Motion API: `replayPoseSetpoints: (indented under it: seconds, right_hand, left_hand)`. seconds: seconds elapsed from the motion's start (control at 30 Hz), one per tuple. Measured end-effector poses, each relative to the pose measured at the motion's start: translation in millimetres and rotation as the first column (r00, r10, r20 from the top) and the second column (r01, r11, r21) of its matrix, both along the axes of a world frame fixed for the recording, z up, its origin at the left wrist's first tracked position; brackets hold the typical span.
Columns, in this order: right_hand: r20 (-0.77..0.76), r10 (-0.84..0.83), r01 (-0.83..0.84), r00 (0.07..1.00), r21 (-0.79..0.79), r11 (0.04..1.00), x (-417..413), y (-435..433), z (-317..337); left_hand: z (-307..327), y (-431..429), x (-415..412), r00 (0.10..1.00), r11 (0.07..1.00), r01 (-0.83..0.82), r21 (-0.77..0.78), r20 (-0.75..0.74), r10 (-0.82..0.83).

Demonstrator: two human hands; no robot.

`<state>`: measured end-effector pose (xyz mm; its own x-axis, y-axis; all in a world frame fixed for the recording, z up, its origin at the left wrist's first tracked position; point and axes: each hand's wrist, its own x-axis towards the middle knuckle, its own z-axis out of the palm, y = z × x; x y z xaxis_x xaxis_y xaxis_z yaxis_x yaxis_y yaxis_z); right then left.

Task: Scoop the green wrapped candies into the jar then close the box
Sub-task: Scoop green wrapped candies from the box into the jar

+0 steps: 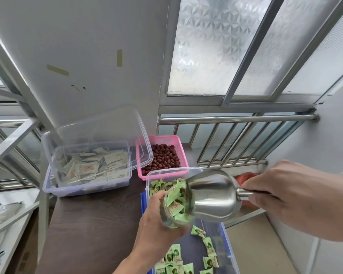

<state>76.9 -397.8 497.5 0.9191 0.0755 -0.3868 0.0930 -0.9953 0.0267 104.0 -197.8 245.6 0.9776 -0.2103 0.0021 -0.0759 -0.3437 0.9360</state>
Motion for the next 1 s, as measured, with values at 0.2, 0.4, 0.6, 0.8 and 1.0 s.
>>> replayPoseSetpoints:
  seconds: [0.2,0.4,0.6,0.8,1.0]
  right_hand:
    - [-0.02,0.015,-0.015,1.0,0.005,1.0,-0.8,-5.5,-0.7]
    - [0.158,-0.031,-0.002,0.987,0.202,0.979,-12.1,-52.7,10.9]
    - [-0.286,-0.457,0.435,0.842,0.861,0.262,-16.4,-58.7,-62.1]
    - [-0.555,-0.603,0.698,0.572,0.716,0.003,-29.8,-13.0,-267.5]
    - [-0.506,-0.682,0.725,0.527,0.687,0.05,-30.2,30.3,-361.9]
  left_hand:
    - [-0.7,0.6,-2.7,1.0,1.0,-0.003,-0.009,-0.002,0.003]
    - [2.1,6.8,-0.1,0.999,0.998,-0.042,-0.041,0.005,0.042]
    - [5.9,43.0,-4.7,0.97,0.967,-0.243,-0.083,-0.026,0.241]
    - [-17.7,95.0,-14.1,0.812,0.824,-0.565,0.038,-0.153,0.564]
    - [-82.1,113.6,-21.3,0.774,0.807,-0.581,0.101,-0.235,0.587]
